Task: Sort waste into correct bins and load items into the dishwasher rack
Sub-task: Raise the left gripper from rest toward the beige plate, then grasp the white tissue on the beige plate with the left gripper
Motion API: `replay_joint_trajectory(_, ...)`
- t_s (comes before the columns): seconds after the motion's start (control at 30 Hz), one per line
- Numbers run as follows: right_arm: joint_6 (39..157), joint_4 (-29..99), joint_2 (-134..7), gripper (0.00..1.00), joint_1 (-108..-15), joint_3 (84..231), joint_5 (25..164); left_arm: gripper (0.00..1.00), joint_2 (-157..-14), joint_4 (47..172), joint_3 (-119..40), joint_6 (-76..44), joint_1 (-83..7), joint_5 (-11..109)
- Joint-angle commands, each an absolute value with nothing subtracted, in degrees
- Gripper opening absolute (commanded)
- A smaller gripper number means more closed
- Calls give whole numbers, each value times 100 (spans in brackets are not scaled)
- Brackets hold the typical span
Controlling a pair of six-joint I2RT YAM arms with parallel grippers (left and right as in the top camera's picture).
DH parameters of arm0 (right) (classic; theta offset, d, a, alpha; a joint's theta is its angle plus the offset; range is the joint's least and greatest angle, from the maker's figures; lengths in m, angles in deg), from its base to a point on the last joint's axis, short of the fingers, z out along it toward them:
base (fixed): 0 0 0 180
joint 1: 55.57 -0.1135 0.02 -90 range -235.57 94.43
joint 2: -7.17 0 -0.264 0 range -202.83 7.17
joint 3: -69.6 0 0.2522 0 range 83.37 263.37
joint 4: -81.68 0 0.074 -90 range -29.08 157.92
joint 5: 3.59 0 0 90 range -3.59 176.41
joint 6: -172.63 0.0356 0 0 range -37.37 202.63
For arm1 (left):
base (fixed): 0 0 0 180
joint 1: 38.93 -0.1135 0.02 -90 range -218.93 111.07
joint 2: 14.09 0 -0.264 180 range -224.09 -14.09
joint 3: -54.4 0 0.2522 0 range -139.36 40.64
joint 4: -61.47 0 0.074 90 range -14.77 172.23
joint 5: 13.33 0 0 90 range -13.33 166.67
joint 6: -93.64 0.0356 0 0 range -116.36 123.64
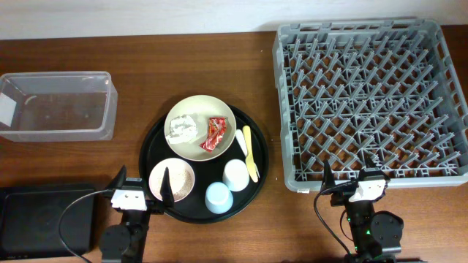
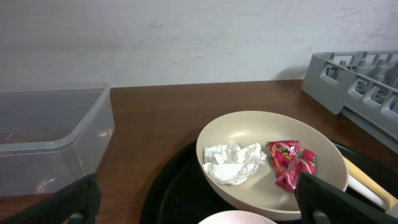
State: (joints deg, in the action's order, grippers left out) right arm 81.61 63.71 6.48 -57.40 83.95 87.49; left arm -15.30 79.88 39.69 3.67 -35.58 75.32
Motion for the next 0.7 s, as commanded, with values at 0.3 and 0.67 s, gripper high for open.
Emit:
replay_joint_trajectory(0.3, 8205, 6338, 679, 98, -5779, 8368, 8716, 99, -1475, 7354, 3908, -221, -3558, 5226)
replay_joint_trajectory(0.67, 8205, 6338, 679, 98, -5781, 8368, 8716, 99, -3292, 8866, 70, -232, -3562, 4942)
